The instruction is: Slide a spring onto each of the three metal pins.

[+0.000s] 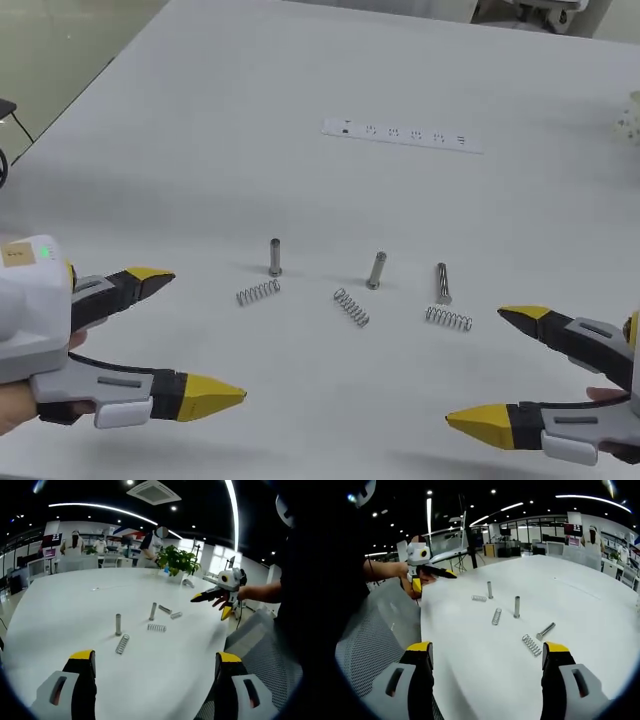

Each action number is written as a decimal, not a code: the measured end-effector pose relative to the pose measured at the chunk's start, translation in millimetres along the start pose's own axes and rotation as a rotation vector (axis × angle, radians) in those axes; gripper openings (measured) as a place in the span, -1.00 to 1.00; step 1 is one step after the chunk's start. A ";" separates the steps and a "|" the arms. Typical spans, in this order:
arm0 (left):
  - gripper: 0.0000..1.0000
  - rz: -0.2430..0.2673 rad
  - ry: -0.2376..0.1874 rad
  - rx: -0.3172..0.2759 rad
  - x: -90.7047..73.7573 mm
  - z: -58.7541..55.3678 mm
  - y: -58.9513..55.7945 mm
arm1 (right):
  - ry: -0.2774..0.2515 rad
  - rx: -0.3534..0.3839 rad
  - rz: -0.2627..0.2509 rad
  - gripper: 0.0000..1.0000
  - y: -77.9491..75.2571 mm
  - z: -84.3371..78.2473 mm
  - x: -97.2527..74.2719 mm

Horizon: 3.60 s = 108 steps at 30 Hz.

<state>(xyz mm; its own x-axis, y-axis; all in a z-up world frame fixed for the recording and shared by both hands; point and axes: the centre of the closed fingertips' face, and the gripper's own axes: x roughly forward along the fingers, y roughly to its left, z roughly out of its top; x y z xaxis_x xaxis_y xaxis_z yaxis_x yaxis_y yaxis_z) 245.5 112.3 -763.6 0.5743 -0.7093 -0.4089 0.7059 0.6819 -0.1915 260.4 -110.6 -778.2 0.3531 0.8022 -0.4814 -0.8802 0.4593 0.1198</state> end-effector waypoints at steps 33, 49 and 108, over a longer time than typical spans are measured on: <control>0.92 -0.015 0.011 0.037 0.8 3.2 0.0 | 0.013 -0.003 -0.003 0.77 2.8 0.1 1.1; 0.89 -0.020 0.016 0.038 1.3 3.4 -1.3 | 0.023 -0.006 -0.002 0.75 2.0 -1.0 0.3; 0.85 0.014 0.002 0.048 -3.1 3.2 10.3 | 0.057 -0.009 -0.085 0.30 -61.4 38.0 26.7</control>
<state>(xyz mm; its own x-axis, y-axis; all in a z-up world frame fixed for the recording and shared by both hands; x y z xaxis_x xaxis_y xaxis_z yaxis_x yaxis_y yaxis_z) 252.3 121.0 -761.5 0.5838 -0.6992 -0.4127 0.7169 0.6825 -0.1421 335.9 -102.9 -765.5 0.4087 0.7372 -0.5380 -0.8505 0.5214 0.0684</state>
